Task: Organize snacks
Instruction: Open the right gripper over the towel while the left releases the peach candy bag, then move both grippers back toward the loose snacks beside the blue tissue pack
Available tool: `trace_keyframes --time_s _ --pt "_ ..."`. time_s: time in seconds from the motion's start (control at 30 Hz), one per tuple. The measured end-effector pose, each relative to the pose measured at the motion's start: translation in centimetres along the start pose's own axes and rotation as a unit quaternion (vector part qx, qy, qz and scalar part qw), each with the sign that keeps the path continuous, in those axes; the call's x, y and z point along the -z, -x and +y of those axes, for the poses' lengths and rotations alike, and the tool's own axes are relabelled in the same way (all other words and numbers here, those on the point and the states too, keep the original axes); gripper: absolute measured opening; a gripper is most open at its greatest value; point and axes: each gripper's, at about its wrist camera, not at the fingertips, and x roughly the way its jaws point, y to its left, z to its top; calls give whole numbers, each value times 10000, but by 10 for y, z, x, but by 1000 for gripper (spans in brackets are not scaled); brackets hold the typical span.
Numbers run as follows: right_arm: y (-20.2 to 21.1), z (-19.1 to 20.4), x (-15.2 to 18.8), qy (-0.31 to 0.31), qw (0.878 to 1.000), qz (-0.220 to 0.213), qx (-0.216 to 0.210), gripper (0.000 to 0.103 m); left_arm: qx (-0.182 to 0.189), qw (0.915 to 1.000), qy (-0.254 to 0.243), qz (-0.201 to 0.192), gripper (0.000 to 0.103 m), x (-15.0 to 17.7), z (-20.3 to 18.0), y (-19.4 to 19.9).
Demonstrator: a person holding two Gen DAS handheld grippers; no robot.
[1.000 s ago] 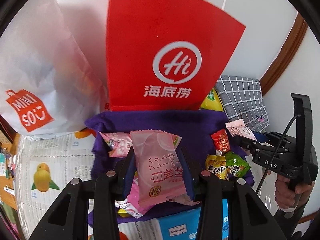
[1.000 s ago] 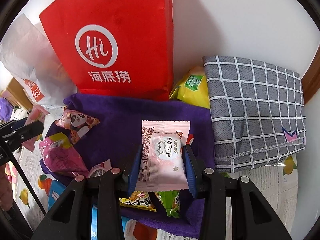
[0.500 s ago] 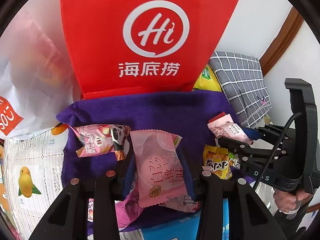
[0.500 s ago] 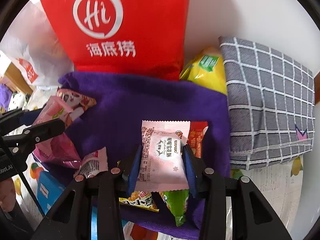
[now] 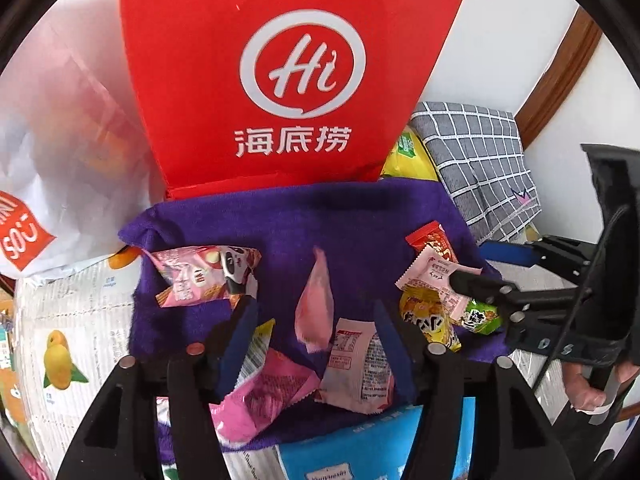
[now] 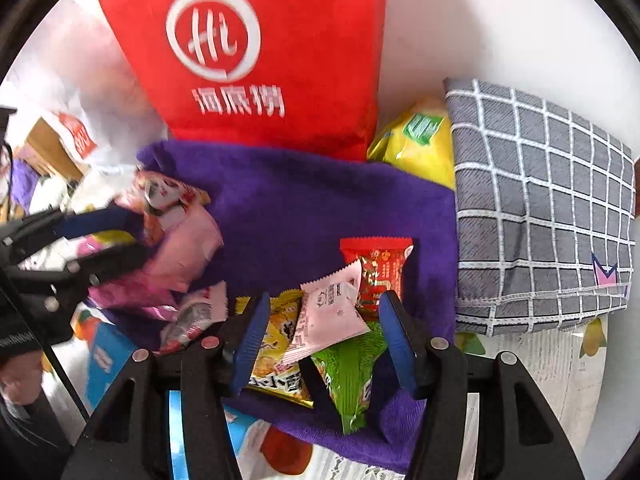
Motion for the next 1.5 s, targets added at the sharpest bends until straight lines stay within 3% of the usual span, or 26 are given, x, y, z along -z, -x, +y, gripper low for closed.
trace_keyframes --time_s 0.3,0.43,0.57,0.9,1.2,1.5 --pt "79 26 8 116 9944 -1041 -114 57 -99 9996 194 -202 59 29 5 52" --pt "102 44 34 271 9902 -1368 -57 57 -148 9990 264 -318 59 47 11 78" --pt "109 48 69 19 9887 -1496 -112 54 -54 9981 422 -455 59 67 17 101" --pt "110 38 154 -737 9874 -1364 -305 34 77 9960 475 -759 59 121 13 141" --pt "122 54 197 -792 9856 -1447 -366 34 185 9947 304 -966 59 151 0 165" --pt "113 79 213 -504 9891 -1332 -364 34 214 9936 386 -1037 59 174 9 178"
